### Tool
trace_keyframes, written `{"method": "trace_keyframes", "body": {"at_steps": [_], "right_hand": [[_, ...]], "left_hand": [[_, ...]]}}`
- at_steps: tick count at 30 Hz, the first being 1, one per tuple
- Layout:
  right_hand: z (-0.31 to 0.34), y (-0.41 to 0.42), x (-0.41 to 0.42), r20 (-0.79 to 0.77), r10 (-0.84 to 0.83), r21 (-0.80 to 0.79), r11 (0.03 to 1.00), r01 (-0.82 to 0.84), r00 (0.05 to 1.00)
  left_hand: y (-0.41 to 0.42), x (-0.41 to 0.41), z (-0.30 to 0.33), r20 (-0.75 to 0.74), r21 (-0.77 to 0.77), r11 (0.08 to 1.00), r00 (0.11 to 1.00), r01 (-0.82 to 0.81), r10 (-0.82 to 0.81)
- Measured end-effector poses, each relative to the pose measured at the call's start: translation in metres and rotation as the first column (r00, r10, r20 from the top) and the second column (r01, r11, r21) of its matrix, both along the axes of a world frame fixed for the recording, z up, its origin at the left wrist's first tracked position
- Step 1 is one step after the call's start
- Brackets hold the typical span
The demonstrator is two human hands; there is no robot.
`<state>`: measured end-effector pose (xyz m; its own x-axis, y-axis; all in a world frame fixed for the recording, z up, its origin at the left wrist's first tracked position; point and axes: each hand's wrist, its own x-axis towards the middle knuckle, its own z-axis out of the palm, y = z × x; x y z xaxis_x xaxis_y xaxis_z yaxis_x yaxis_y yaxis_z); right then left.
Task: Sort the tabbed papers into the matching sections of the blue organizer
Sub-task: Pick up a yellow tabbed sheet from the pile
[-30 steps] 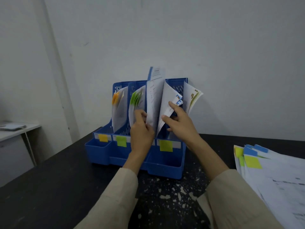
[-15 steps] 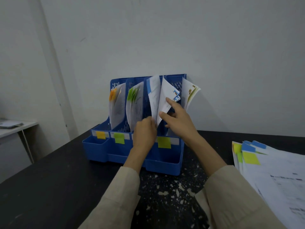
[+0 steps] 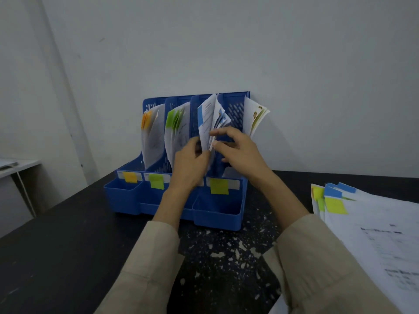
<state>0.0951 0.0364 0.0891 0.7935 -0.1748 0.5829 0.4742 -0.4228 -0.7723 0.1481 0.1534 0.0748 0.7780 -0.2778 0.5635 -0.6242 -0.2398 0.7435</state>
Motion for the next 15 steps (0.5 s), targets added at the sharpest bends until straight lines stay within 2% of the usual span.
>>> {"method": "trace_keyframes", "body": {"at_steps": [2, 5, 8, 12, 14, 15], "right_hand": [[0.002, -0.001, -0.001, -0.018, 0.019, 0.003, 1.0, -0.019, 1.0], [0.0, 0.001, 0.001, -0.055, 0.098, 0.028, 0.995, -0.096, 0.994], [-0.002, 0.004, 0.004, -0.069, 0.142, 0.042, 0.989, -0.139, 0.987], [0.004, -0.001, -0.004, -0.065, 0.085, -0.022, 0.996, -0.087, 0.994], [0.016, -0.009, -0.015, -0.019, 0.017, -0.083, 0.996, -0.018, 1.0], [0.022, -0.013, -0.021, -0.001, -0.005, -0.109, 0.994, 0.004, 1.0]], "left_hand": [[-0.001, -0.002, 0.0, -0.003, -0.014, 0.999, 0.999, 0.036, -0.036], [-0.004, -0.004, -0.005, 0.006, 0.133, 0.99, 0.999, 0.035, -0.036], [-0.005, -0.003, -0.009, 0.033, 0.162, 0.986, 0.999, 0.038, -0.043], [-0.001, 0.004, -0.007, 0.022, 0.126, 0.992, 1.0, -0.013, 0.01], [-0.003, 0.004, -0.005, 0.044, 0.021, 0.996, 0.995, -0.09, 0.089], [-0.004, 0.0, -0.003, 0.109, -0.05, 0.991, 0.985, -0.126, 0.131]]}}
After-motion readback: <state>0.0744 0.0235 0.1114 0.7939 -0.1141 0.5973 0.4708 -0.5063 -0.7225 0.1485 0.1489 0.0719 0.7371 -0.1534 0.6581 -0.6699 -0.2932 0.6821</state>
